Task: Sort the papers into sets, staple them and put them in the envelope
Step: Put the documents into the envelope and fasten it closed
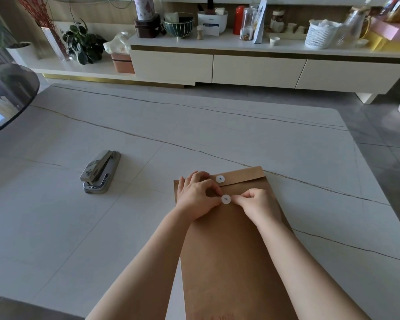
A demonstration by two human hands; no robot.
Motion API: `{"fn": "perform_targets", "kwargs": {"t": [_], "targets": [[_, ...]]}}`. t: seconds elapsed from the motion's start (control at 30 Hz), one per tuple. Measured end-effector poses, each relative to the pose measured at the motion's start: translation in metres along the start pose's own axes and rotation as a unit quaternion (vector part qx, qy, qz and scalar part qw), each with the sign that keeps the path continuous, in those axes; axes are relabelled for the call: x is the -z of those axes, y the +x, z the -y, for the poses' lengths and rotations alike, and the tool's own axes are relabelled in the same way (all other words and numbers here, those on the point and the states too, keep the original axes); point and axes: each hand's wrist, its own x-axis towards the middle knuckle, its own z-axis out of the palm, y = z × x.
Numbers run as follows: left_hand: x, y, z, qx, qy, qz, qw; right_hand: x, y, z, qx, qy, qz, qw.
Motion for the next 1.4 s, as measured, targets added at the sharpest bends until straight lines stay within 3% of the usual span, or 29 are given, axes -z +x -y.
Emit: {"fn": "perform_targets", "kwargs": {"t": [0.23, 0.73, 1.1, 1.4], "targets": [[0.000, 0.001, 0.000, -0.001, 0.002, 0.001, 1.000, -0.008, -0.004, -0.002, 0.024, -0.091, -0.016, 0.995], [-0.002, 0.003, -0.001, 0.013, -0.011, -0.006, 1.000, -0.002, -0.005, 0.001, 0.024, -0.080, 0.041, 0.996], [0.003, 0.011, -0.007, 0.041, -0.002, 0.039, 0.998, -0.003, 0.001, 0.000, -0.006, -0.065, 0.009, 0.998], [0.001, 0.007, -0.001, 0.025, -0.005, 0.022, 0.999, -0.006, 0.000, -0.005, 0.023, -0.069, -0.014, 0.997]]}}
